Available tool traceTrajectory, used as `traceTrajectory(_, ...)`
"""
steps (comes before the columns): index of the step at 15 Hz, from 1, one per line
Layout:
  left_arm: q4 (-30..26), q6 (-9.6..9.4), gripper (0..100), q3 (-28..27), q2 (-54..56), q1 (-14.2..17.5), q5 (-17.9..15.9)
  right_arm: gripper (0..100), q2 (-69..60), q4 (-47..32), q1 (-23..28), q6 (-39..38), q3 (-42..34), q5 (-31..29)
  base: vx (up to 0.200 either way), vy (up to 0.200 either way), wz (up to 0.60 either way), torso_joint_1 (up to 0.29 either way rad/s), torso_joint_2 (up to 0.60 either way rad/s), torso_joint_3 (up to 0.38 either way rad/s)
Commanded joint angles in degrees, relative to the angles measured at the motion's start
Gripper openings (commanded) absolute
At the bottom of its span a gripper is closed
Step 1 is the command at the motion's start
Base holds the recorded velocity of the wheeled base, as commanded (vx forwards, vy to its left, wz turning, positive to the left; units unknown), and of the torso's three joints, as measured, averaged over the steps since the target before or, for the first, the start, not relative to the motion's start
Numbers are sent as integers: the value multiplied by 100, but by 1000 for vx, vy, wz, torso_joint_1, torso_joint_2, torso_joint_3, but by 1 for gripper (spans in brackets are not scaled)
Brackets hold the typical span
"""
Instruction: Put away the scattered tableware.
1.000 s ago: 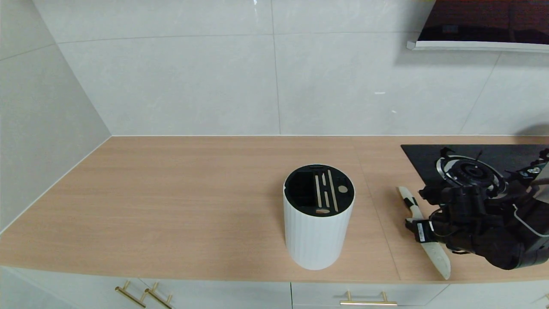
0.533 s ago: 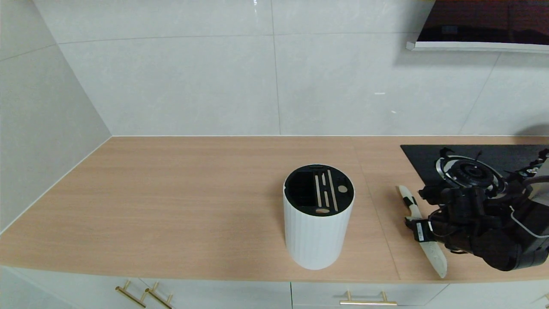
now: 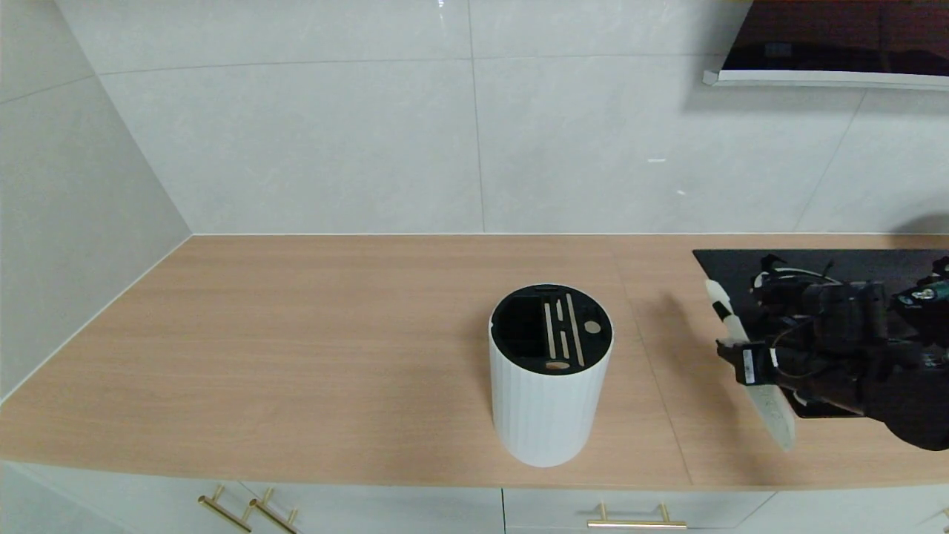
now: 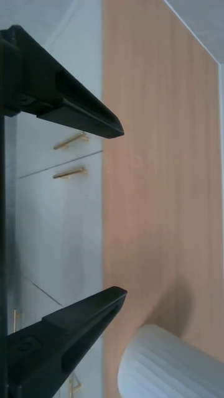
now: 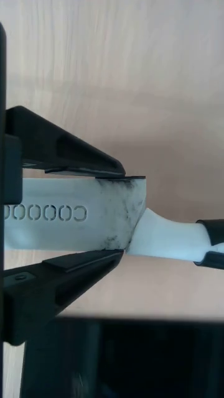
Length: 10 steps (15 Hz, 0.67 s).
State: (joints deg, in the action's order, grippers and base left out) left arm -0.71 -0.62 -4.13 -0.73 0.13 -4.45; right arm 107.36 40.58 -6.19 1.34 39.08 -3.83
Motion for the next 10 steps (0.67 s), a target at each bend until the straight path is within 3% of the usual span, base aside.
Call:
traceTrajectory(1,-246,97,100,-1529,-1386,-13,-909,0,-1183,-736,-304,-11,732,14,0,0,0,0,0,0)
traceTrajectory(3,-228,185,100,-2522,-2818,-13,-1867,0,-1429,-1281,-655,-20,1260,31,0,0,0,0,0,0)
traceTrajectory(5,-219,247,100,-3357,-4075,-22,-2508,0,-1473,-1325,-963,-11,1673,5,0,0,0,0,0,0)
traceTrajectory(7,-202,238,100,-4078,-5139,-198,-2649,0,-1596,-1334,-1306,-11,1919,-4,0,0,0,0,0,0)
traceTrajectory(9,44,326,100,-4500,-6000,-637,-2605,0,-1877,-1325,-1648,-2,1857,58,0,0,0,0,0,0)
traceTrajectory(10,519,651,100,-4561,-6510,-989,-2605,0,-2026,-1325,-1868,15,1743,102,0,0,0,0,0,0)
